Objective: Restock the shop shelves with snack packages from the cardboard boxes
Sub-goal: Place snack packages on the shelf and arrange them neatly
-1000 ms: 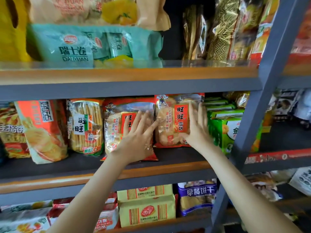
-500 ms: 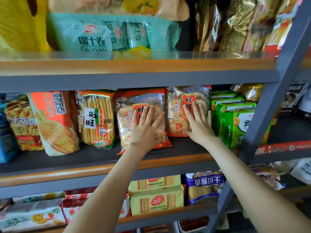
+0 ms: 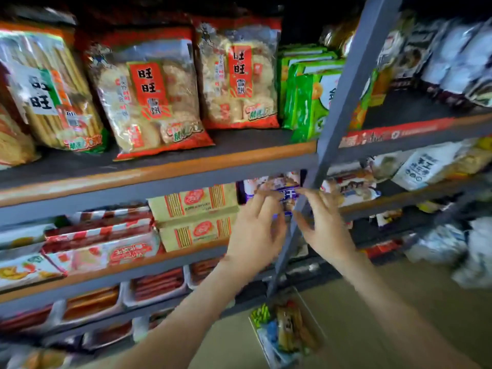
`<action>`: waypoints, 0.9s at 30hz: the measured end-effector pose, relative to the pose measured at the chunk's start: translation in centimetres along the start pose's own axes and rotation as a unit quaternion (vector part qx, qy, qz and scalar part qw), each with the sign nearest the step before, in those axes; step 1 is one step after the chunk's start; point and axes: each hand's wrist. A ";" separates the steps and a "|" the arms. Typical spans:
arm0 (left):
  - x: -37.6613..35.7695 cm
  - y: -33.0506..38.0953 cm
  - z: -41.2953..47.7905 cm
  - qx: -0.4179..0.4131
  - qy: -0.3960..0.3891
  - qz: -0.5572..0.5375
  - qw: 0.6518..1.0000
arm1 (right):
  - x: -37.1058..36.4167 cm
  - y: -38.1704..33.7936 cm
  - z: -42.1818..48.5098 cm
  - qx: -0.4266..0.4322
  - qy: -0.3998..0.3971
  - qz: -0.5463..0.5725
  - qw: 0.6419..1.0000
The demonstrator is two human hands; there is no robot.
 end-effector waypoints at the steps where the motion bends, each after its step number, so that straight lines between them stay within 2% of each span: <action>1: -2.4 0.3 -2.0 0.044 -0.041 -0.018 0.998 | -0.6 1.5 -2.4 -0.017 -0.034 0.015 0.999; 3: -6.9 0.0 -5.2 0.181 -0.106 -0.041 0.977 | -1.9 4.4 -6.5 -0.073 -0.112 0.044 0.990; 6: -12.6 -1.3 -9.0 0.405 -0.219 -0.025 0.887 | -3.8 9.3 -11.7 -0.172 -0.226 0.082 0.955; 8: -15.6 -2.4 -12.0 0.480 -0.268 0.002 0.835 | -5.1 12.1 -14.4 -0.219 -0.296 0.079 0.926; 10: -18.0 -3.5 -15.2 0.522 -0.298 0.030 0.799 | -6.4 14.2 -16.6 -0.236 -0.355 0.057 0.903; 14: -21.0 -5.4 -20.8 0.574 -0.328 0.048 0.748 | -9.3 16.3 -20.2 -0.223 -0.453 0.015 0.863; 17: -23.0 -7.8 -23.5 0.603 -0.345 0.036 0.718 | -12.5 17.0 -22.8 -0.214 -0.486 0.024 0.847; 20: -26.4 -11.3 -25.7 0.595 -0.365 0.053 0.714 | -17.3 18.7 -24.9 -0.202 -0.513 0.043 0.833; 24: -33.1 -17.2 -28.1 0.504 -0.457 0.157 0.716 | -25.4 23.6 -28.8 -0.180 -0.539 0.019 0.823; 27: -40.6 -22.9 -30.9 0.496 -0.467 0.150 0.717 | -32.1 28.4 -32.8 -0.160 -0.563 -0.013 0.811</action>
Point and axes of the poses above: each hand's wrist, its own z-axis towards the middle knuckle, its own x-axis out of the back of the hand, y = z × x, and after that the axes turned 6 degrees about x, right-handed
